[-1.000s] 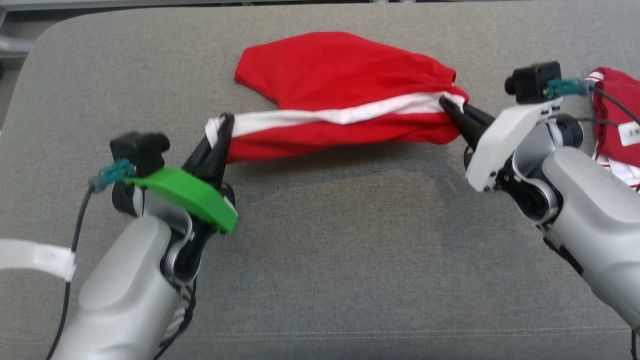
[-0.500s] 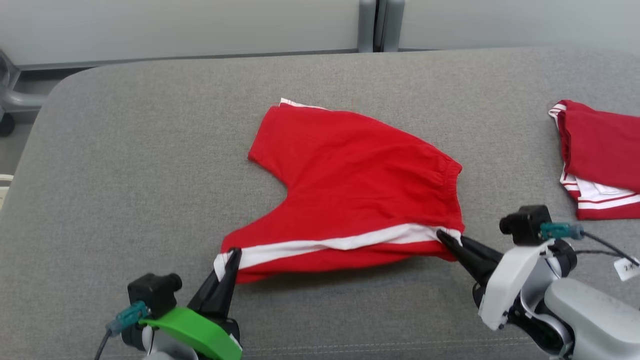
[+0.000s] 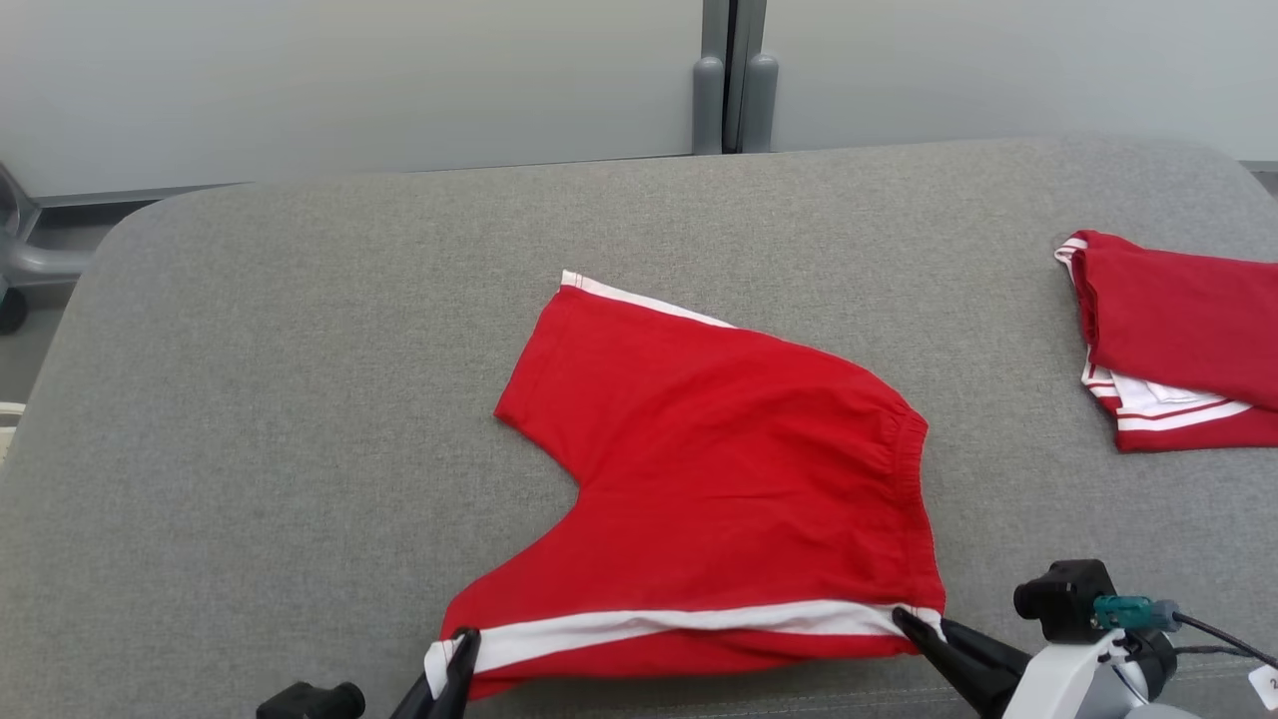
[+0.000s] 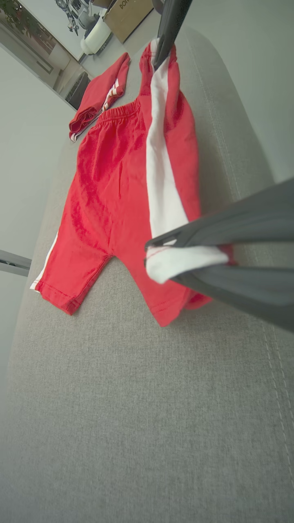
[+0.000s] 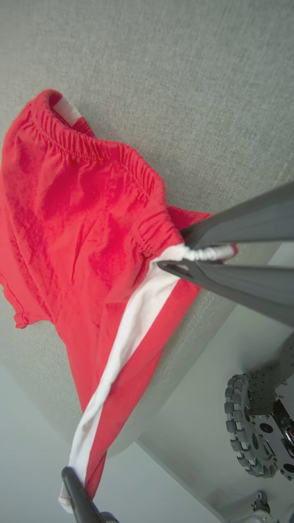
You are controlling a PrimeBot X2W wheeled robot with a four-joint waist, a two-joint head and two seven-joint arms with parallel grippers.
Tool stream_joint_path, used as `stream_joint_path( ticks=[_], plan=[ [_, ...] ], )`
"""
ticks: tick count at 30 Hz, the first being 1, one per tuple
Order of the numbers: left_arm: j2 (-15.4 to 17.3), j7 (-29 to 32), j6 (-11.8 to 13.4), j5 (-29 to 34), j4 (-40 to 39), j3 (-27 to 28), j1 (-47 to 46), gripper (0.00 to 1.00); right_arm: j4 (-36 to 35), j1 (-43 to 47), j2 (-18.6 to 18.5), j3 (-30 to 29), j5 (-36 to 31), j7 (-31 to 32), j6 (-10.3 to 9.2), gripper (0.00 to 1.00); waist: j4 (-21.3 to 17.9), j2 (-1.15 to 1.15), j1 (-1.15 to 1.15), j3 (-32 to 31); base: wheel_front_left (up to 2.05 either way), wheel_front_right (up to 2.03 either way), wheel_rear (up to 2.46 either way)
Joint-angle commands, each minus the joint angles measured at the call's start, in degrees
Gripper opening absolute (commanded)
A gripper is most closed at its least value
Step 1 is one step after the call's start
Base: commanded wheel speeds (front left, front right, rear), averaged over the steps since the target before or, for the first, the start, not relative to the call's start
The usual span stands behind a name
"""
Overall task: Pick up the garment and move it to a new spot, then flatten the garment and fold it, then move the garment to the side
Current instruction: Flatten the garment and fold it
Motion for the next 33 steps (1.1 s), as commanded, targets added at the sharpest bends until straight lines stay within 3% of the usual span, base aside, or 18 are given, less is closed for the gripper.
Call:
stream_joint_path(
  ticks=[1, 12, 21, 33],
  plan=[
    [0.76, 0.18, 0.58, 0.50, -1.17, -0.20, 1.50, 0.00, -0.86, 1.73, -0.46, -0.42, -0.55, 0.52, -0.01, 0.00, -0.21, 0.00, 0.01, -0.12, 0.00, 0.00, 0.00],
    [3.19, 1.25, 3.21, 0.00, -7.93, 0.36, 4.30, 0.00, -6.33, 7.27, -0.60, -6.35, -0.51, 2.60, -0.01, 0.00, -1.17, 0.00, 0.01, -0.16, 0.00, 0.00, 0.00],
    [1.55, 5.21, -0.73, 2.12, -2.14, 0.34, -10.26, 0.00, -5.20, 4.04, 3.75, -12.19, -0.23, 4.68, -0.01, 0.00, -2.52, 0.00, 0.01, 1.88, 0.00, 0.00, 0.00],
    [-4.68, 6.29, -6.23, 5.20, 18.52, 0.03, -34.34, 0.00, 0.95, -5.40, 11.91, -17.99, 0.52, 4.35, -0.01, 0.00, -7.59, 0.00, 0.01, 12.10, 0.00, 0.00, 0.00]
  ],
)
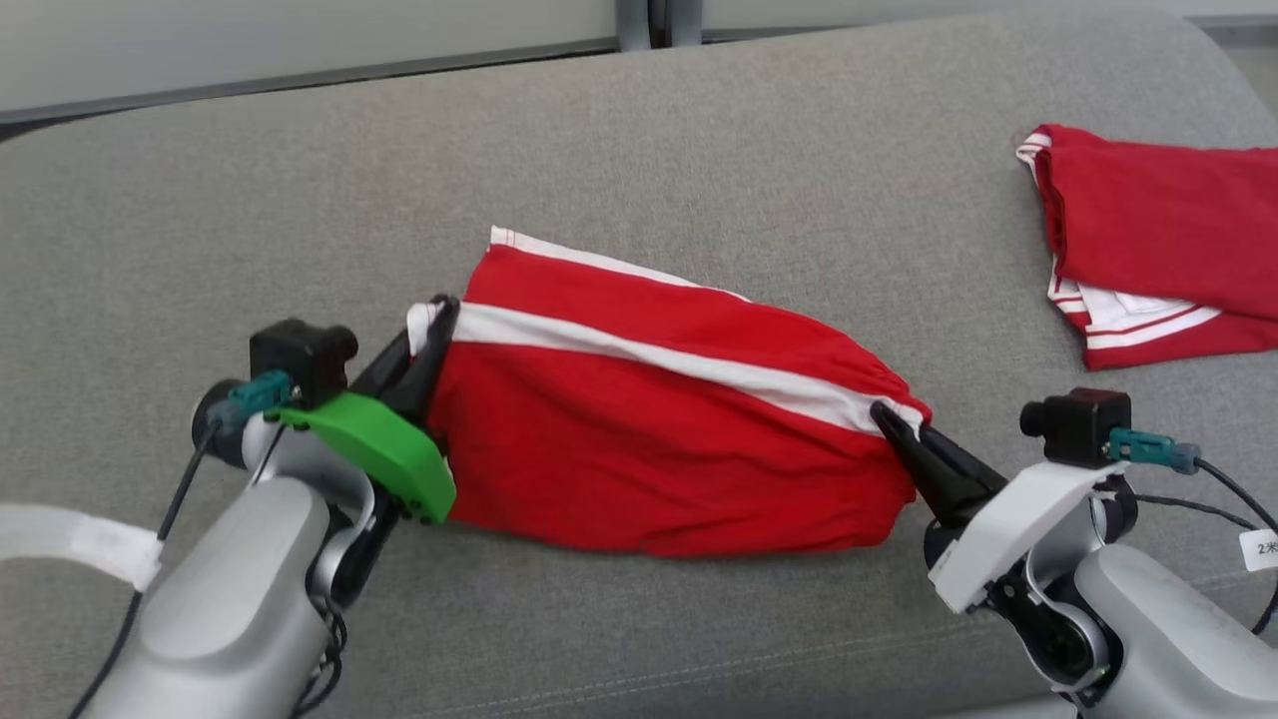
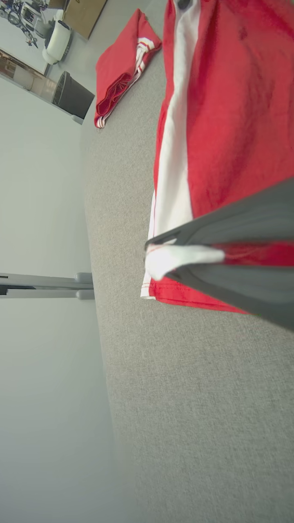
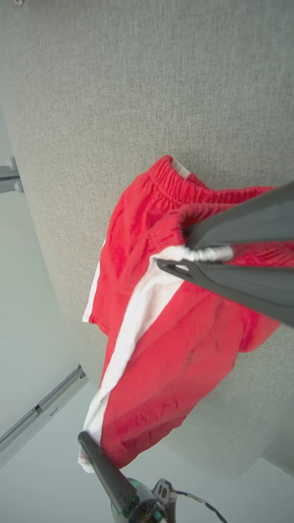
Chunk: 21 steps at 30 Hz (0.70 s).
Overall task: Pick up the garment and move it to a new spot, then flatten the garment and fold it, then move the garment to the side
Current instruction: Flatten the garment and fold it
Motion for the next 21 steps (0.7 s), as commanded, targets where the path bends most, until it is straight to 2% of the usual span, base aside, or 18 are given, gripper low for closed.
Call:
stream_joint_path(
  ticks=[1, 10, 21],
  plan=[
    [-0.66, -0.23, -0.79, 1.06, 3.14, -0.12, -4.15, 0.00, 0.99, -1.99, 1.11, -0.42, 0.07, -0.55, -0.01, 0.00, -3.15, 0.00, 0.00, 5.50, 0.00, 0.00, 0.00],
    [-3.18, -0.18, -3.31, 3.45, 17.58, -2.96, -18.66, 0.00, 5.45, -9.11, 5.80, -0.93, -0.21, -2.78, -0.01, 0.00, -6.28, 0.00, 0.00, 12.91, 0.00, 0.00, 0.00],
    [-4.59, -0.89, -3.86, 3.00, 27.78, -6.73, -27.26, 0.00, 8.81, -14.29, 7.98, -0.14, -0.24, -3.51, -0.01, 0.00, -7.39, 0.00, 0.00, 16.00, 0.00, 0.00, 0.00]
  ],
)
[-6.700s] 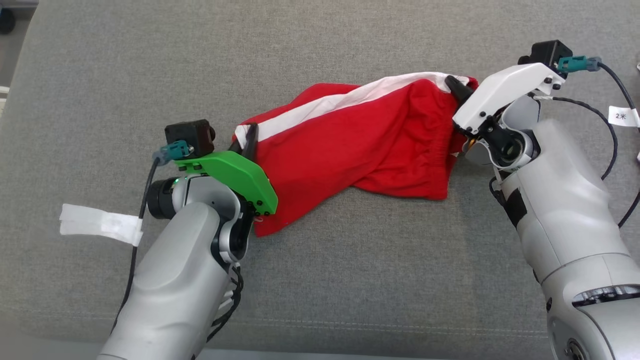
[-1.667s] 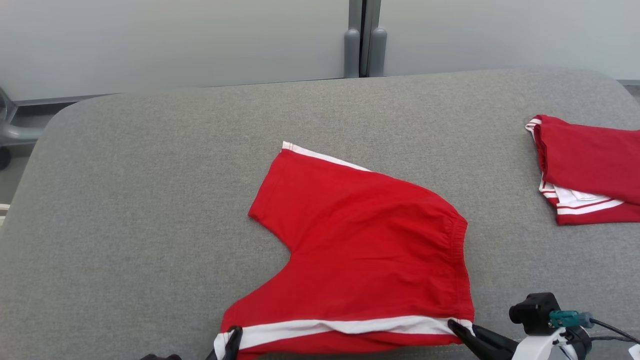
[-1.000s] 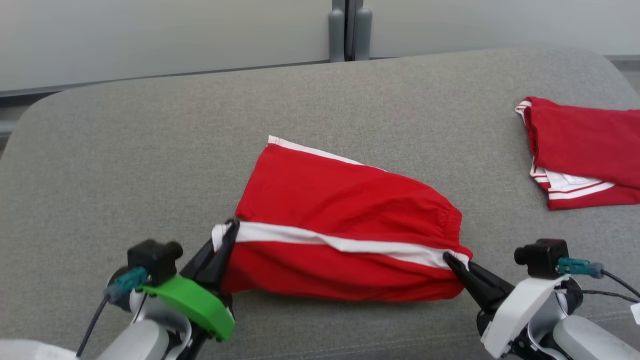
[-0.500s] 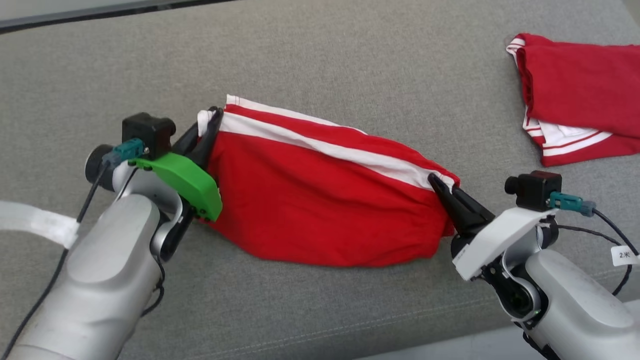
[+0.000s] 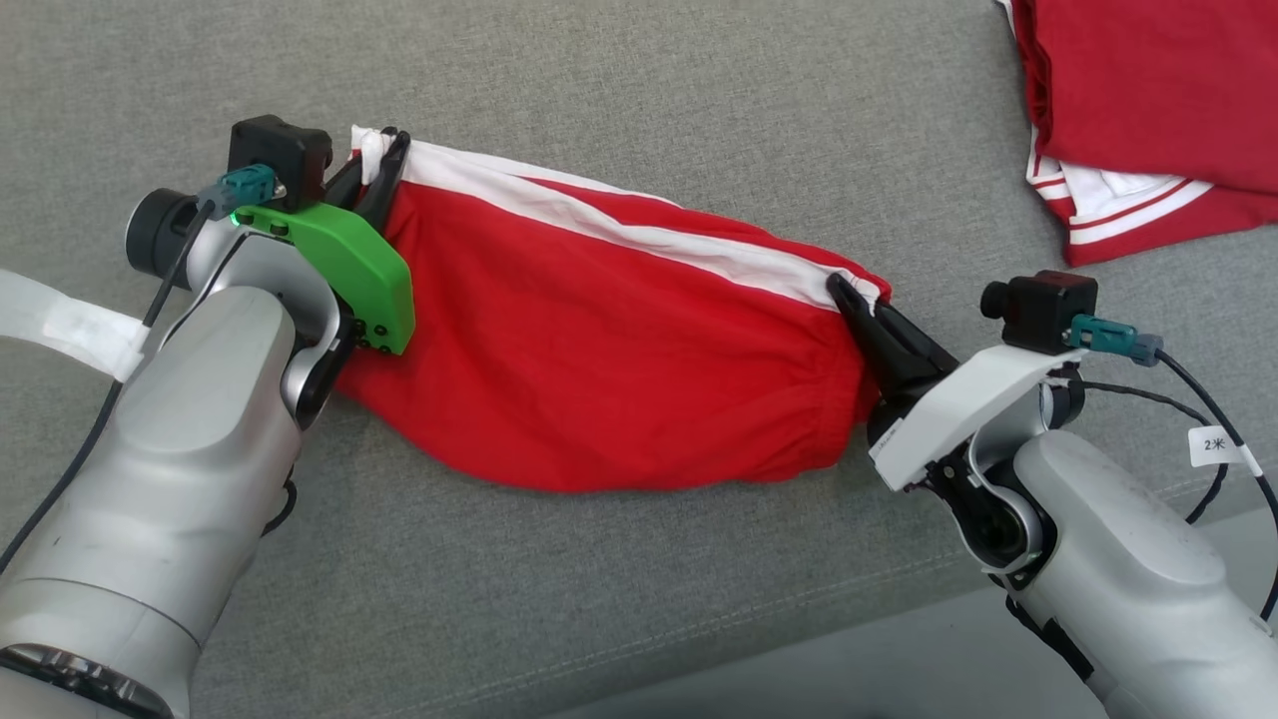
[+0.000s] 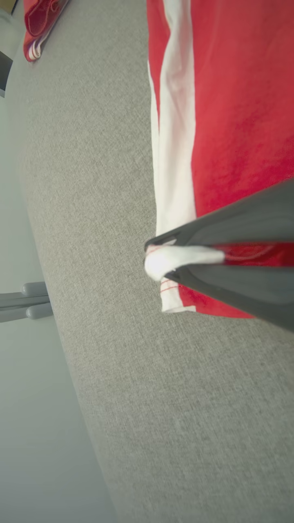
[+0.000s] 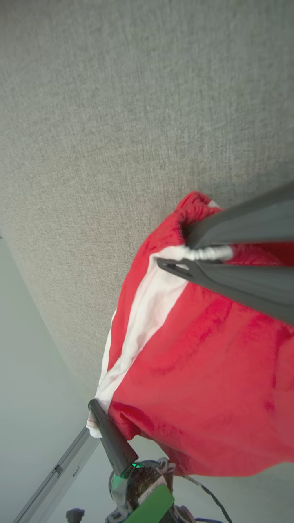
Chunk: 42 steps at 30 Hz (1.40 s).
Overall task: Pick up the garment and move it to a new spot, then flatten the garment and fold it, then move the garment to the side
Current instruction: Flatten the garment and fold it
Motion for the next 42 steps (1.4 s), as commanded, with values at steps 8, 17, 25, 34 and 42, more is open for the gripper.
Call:
stream_joint_path(
  ticks=[8, 17, 25, 34, 42],
  plan=[
    [0.22, 1.32, -0.15, -2.72, 4.20, -3.71, -4.23, 0.00, 3.55, -2.83, 1.72, 0.12, -0.53, 0.23, -0.01, 0.26, -0.61, 0.00, -0.01, 0.76, 0.00, 0.00, 0.00],
    [0.42, 2.16, -0.16, -2.61, 7.93, -6.76, -6.72, 1.00, 4.54, -3.18, 1.67, 0.54, -0.95, 1.45, -0.01, 1.00, -0.30, 0.00, -0.01, -0.54, 0.00, 0.00, 0.00],
    [0.79, 2.02, -0.16, -2.62, 9.19, -9.54, -7.95, 1.00, 4.65, -3.09, 1.18, 0.40, -1.77, 2.50, -0.01, 1.00, -0.45, 0.00, -0.01, -1.52, 0.00, 0.00, 0.00],
    [3.87, 1.90, -0.16, -5.20, 7.86, -11.13, -6.67, 1.00, 2.33, 0.79, -1.23, -1.68, -1.34, 3.25, -0.01, 1.00, -0.13, 0.00, -0.01, -4.14, 0.00, 0.00, 0.00],
    [5.22, 2.59, -0.16, -10.30, 5.18, -10.63, -1.52, 1.00, -1.32, 6.62, -3.70, -5.79, -2.27, 4.23, -0.01, 1.00, 1.07, 0.00, -0.01, -8.16, 0.00, 0.00, 0.00]
  ],
)
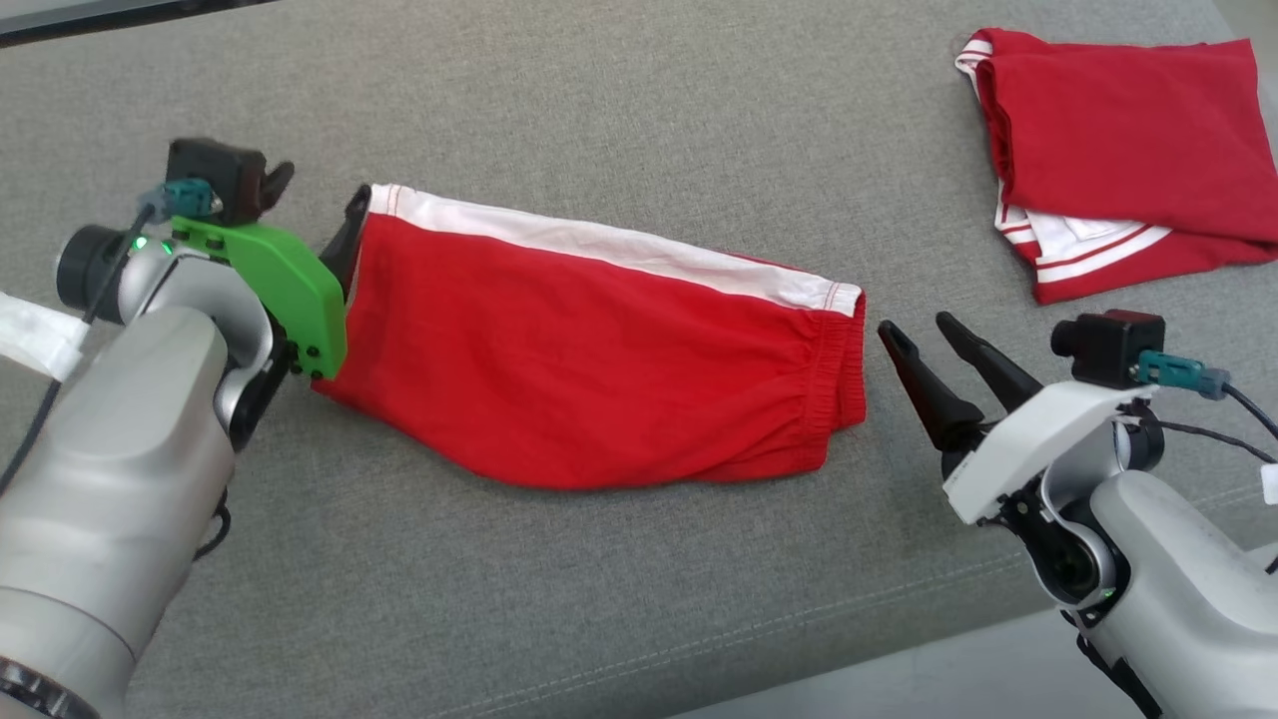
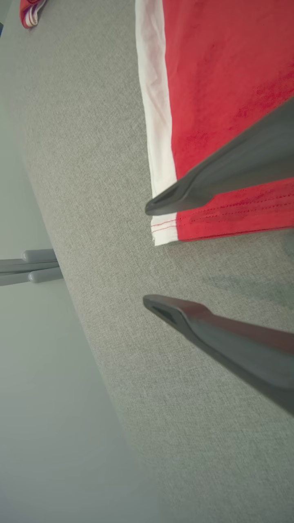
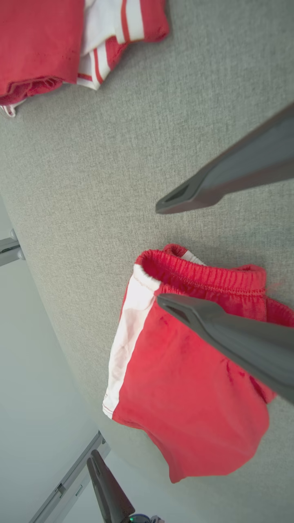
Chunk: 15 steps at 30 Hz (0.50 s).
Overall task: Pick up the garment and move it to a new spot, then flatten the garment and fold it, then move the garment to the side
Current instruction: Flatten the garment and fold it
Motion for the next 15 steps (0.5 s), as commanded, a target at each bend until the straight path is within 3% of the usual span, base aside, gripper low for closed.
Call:
stream_joint_path(
  ticks=[1, 8, 15],
  plan=[
    [0.12, 0.08, -0.09, -0.60, -0.17, 0.00, 1.39, 1.00, -0.33, 1.09, -0.28, -0.45, -0.48, 0.04, -0.01, 1.00, 0.81, 0.00, 0.00, -1.54, 0.00, 0.00, 0.00],
    [-2.48, 1.53, 0.85, -3.50, 0.19, -0.08, 8.10, 1.00, -5.59, 6.90, -0.85, -6.16, -1.37, 1.71, -0.01, 1.00, 1.78, 0.00, 0.00, -4.78, 0.00, 0.00, 0.00],
    [-4.41, 3.85, 3.01, -6.16, 3.09, 0.87, 11.42, 1.00, -14.99, 11.35, 0.48, -12.81, -4.37, 6.64, -0.01, 1.00, 0.11, 0.00, 0.00, -3.84, 0.00, 0.00, 0.00]
  ],
)
